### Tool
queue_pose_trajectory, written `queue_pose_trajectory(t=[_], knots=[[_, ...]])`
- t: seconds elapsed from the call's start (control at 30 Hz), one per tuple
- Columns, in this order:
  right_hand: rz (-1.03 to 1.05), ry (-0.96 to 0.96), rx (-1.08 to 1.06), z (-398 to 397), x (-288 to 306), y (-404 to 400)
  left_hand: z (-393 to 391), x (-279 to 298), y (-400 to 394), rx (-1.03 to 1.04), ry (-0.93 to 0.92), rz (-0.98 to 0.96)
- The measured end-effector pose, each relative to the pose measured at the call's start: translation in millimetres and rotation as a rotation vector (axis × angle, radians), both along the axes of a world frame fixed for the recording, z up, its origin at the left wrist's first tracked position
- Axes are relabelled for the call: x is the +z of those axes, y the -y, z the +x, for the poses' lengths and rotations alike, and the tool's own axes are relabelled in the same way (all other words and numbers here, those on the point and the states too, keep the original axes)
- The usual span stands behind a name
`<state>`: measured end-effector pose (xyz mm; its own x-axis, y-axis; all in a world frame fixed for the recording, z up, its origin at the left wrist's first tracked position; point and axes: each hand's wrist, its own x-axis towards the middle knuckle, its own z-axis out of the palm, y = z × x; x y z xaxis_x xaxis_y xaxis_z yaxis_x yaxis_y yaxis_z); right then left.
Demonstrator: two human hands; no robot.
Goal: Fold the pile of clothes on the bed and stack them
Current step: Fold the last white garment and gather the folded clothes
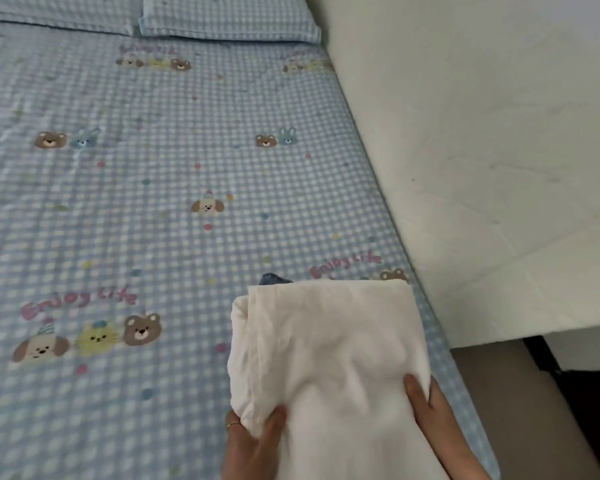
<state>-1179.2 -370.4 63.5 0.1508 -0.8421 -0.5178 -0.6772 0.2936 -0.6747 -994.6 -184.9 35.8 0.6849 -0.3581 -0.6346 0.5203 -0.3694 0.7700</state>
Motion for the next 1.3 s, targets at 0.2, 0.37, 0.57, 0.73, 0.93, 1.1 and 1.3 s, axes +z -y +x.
queue_pose_trajectory(t=[0.2, 0.37, 0.57, 0.73, 0.93, 1.1, 1.3], knots=[[0.006, -0.052, 0.073, -63, -31, 87, -68, -46, 77, -0.071, -0.057, 0.138], [-0.103, -0.392, 0.183, -70, -64, 104, -81, -59, 103, -0.186, 0.061, 0.416], [-0.597, -0.598, 0.691, -39, -61, 64, -97, -55, 118, -0.915, 1.033, 0.389], [-0.491, -0.666, 0.771, -34, -96, 70, -90, -100, 130, -1.136, 0.915, 0.509], [-0.437, -0.647, 0.77, -33, -118, 73, -90, -116, 136, -1.178, 0.892, 0.57], [-0.56, -0.487, 0.721, -9, -65, 59, -63, -58, 110, -1.214, 0.994, 0.523], [-0.583, 0.099, 0.749, 96, -23, -53, 28, 2, -48, -0.629, 0.601, 0.584]])
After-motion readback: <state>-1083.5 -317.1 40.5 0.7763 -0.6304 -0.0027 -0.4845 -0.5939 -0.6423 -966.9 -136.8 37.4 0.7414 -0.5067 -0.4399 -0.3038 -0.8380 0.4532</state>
